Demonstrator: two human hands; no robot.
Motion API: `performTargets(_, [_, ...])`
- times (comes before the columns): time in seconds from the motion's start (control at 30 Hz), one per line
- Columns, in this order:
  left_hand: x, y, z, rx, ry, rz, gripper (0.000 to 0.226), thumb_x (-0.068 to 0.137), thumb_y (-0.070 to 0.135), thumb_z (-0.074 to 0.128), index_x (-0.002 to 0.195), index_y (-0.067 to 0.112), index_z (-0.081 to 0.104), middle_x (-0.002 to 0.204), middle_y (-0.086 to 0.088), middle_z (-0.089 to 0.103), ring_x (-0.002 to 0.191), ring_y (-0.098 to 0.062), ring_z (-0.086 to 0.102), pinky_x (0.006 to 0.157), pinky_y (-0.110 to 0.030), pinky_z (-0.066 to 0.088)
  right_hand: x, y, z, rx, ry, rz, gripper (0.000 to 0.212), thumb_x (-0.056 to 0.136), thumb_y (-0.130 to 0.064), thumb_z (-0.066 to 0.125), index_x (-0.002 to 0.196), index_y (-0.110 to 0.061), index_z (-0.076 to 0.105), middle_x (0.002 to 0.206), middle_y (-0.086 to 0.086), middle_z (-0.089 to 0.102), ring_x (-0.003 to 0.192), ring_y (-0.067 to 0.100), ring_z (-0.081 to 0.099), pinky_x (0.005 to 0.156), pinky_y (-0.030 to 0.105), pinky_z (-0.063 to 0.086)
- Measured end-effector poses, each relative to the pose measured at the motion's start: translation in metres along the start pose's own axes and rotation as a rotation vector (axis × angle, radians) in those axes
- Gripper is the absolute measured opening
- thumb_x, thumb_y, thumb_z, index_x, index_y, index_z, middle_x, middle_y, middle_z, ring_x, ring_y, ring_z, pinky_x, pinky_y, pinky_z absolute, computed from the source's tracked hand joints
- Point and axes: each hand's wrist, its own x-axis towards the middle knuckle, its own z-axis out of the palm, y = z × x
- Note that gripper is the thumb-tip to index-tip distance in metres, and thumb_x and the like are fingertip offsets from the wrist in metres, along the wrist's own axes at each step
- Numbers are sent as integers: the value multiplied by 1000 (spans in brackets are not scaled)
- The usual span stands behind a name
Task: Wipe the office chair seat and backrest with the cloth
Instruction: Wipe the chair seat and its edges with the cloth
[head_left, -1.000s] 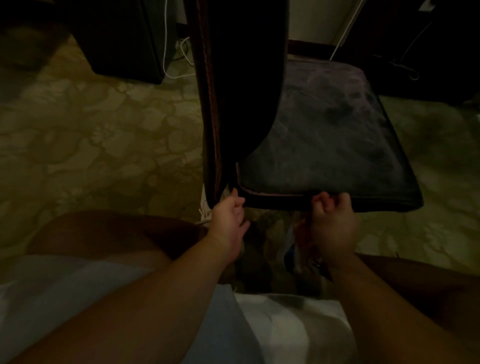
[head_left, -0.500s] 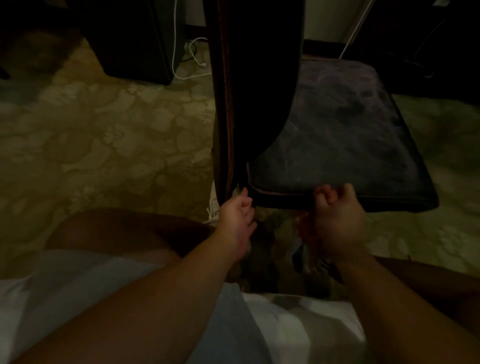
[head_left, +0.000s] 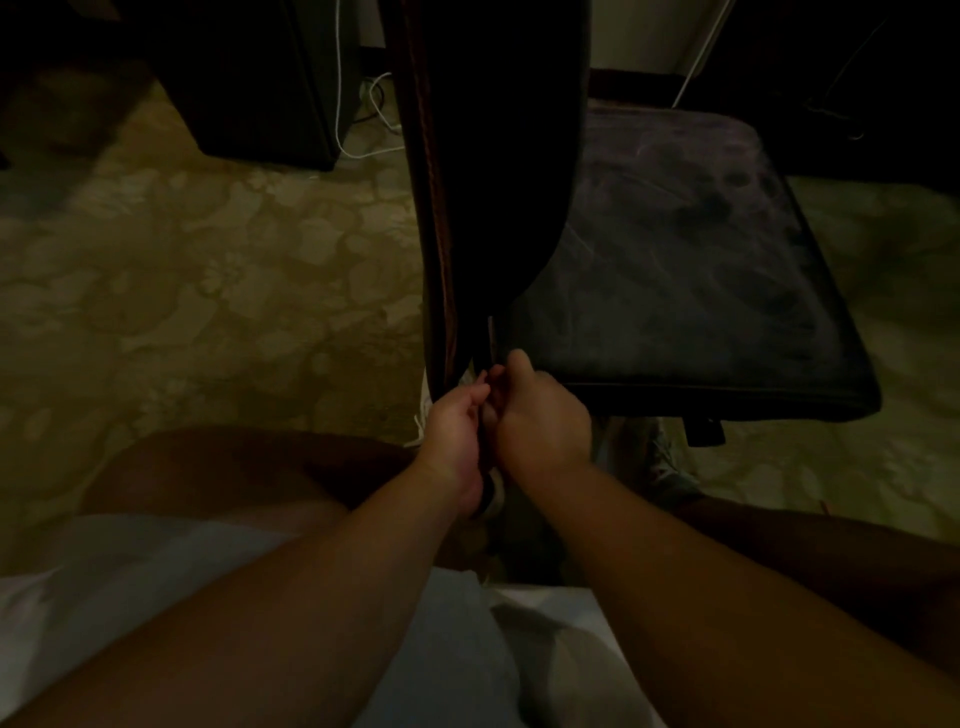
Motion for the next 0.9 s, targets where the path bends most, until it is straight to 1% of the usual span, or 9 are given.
performTargets(0.17, [1, -1, 3, -3, 4, 1, 40, 107, 35, 44, 133, 22, 71, 128, -6, 75, 120, -26, 68, 84, -39, 53, 3, 6, -5, -46, 29, -1, 27, 96, -51, 57, 108, -30, 45, 101, 1, 69, 89, 28, 69, 68, 39, 55])
performTargets(0.2, [0, -1, 4, 15, -6, -3, 40, 106, 37, 45, 135, 24, 70, 132, -6, 73, 123, -27, 66, 86, -40, 52, 4, 8, -7, -61, 39, 18, 27, 96, -51, 57, 106, -30, 44, 99, 2, 70, 89, 29, 70, 68, 40, 55])
performTargets(0.27, [-1, -1, 6, 42, -20, 2, 45, 106, 38, 46, 148, 27, 59, 152, -5, 59, 140, -27, 54, 104, -43, 45, 5, 20, -13, -51, 99, 85, 30, 95, -54, 58, 100, -29, 42, 96, 2, 73, 88, 32, 71, 66, 39, 55])
performTargets(0.37, [-6, 1, 9, 78, -21, -3, 56, 108, 38, 41, 163, 26, 34, 168, -2, 36, 156, -27, 31, 127, -53, 22, 1, 59, -33, 4, 181, 213, 34, 97, -58, 59, 96, -27, 45, 85, -2, 69, 89, 33, 72, 64, 38, 50])
performTargets(0.5, [-9, -2, 12, 99, -45, -13, 57, 109, 38, 38, 164, 28, 29, 168, -2, 36, 156, -28, 32, 128, -57, 19, -7, 97, -55, 25, 236, 359, 36, 97, -53, 61, 93, -21, 47, 77, -1, 58, 88, 37, 70, 66, 37, 40])
performTargets(0.63, [-11, -3, 16, 131, -62, -15, 57, 110, 40, 36, 165, 29, 27, 169, 0, 34, 155, -27, 33, 128, -54, 17, -2, 62, -31, 1, 207, 261, 21, 95, -38, 64, 100, -25, 50, 88, 3, 68, 88, 35, 69, 65, 34, 39])
performTargets(0.7, [-12, -1, 15, 116, -59, -10, 55, 110, 40, 37, 164, 28, 31, 166, 3, 40, 151, -26, 39, 123, -49, 26, 3, 38, -19, -43, 190, 201, 22, 94, -40, 64, 101, -26, 48, 93, 6, 71, 88, 35, 70, 63, 33, 38])
performTargets(0.8, [-5, -1, 12, 57, -50, -22, 42, 110, 43, 39, 142, 30, 62, 136, 2, 69, 121, -23, 66, 96, -41, 52, 9, 13, -10, -86, 90, 88, 27, 96, -44, 62, 100, -28, 41, 93, 5, 69, 86, 32, 69, 61, 34, 39])
performTargets(0.9, [2, -2, 8, 15, -28, -36, 41, 109, 46, 42, 131, 27, 71, 125, -7, 76, 119, -27, 70, 89, -40, 56, 12, 0, -5, -68, 66, -12, 23, 99, -44, 58, 105, -26, 45, 94, 5, 68, 84, 31, 68, 61, 36, 42])
